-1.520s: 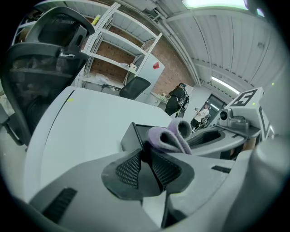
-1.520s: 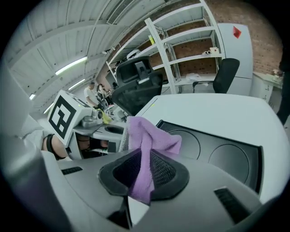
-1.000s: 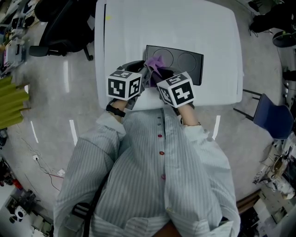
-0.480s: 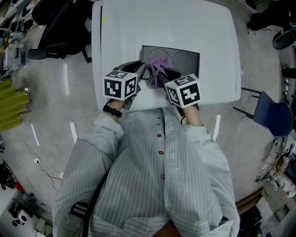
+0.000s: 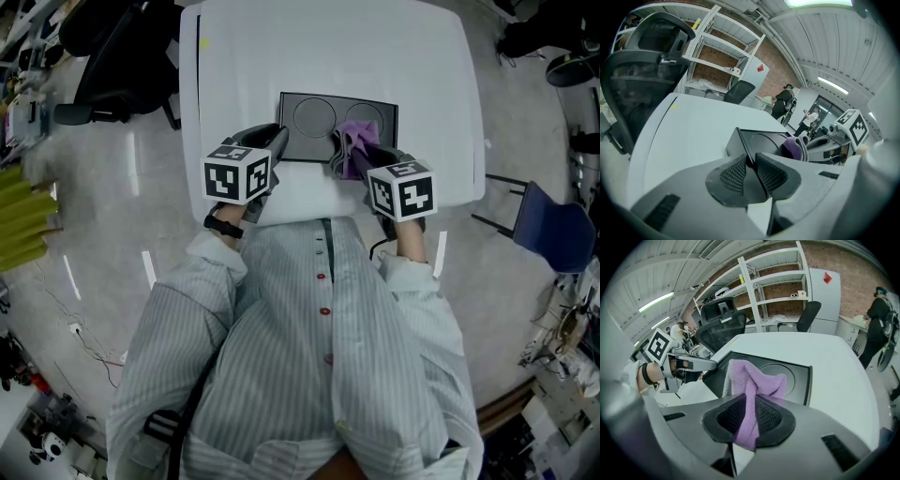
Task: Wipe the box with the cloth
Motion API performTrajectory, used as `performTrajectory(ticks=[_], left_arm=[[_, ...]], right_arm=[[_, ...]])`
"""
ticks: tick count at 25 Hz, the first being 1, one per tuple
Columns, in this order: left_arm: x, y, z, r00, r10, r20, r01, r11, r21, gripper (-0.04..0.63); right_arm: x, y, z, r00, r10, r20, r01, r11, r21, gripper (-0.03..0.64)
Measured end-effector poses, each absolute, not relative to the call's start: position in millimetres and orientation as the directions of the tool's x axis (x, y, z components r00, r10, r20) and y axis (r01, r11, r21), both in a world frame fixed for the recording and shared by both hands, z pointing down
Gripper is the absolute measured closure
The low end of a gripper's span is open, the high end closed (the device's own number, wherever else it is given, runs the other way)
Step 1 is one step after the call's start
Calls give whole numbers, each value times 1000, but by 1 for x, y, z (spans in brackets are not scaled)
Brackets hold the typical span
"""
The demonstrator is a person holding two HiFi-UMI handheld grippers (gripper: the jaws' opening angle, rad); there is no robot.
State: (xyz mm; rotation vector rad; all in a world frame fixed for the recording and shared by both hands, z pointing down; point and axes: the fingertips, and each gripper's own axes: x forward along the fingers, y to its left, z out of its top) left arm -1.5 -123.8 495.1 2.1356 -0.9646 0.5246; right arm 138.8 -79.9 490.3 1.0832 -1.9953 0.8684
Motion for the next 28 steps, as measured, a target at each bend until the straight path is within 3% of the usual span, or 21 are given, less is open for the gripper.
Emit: performTrajectory(ticks=[15, 28], left_arm=[[-1, -126, 496, 622, -480, 618, -780, -450, 435, 526], [-1, -124, 485, 608, -505, 613, -789, -472, 393, 526]], right_arm=[[181, -77, 487, -348, -455, 820, -914, 359, -189, 561], [177, -78, 470, -454, -505, 734, -890, 306, -339, 560]])
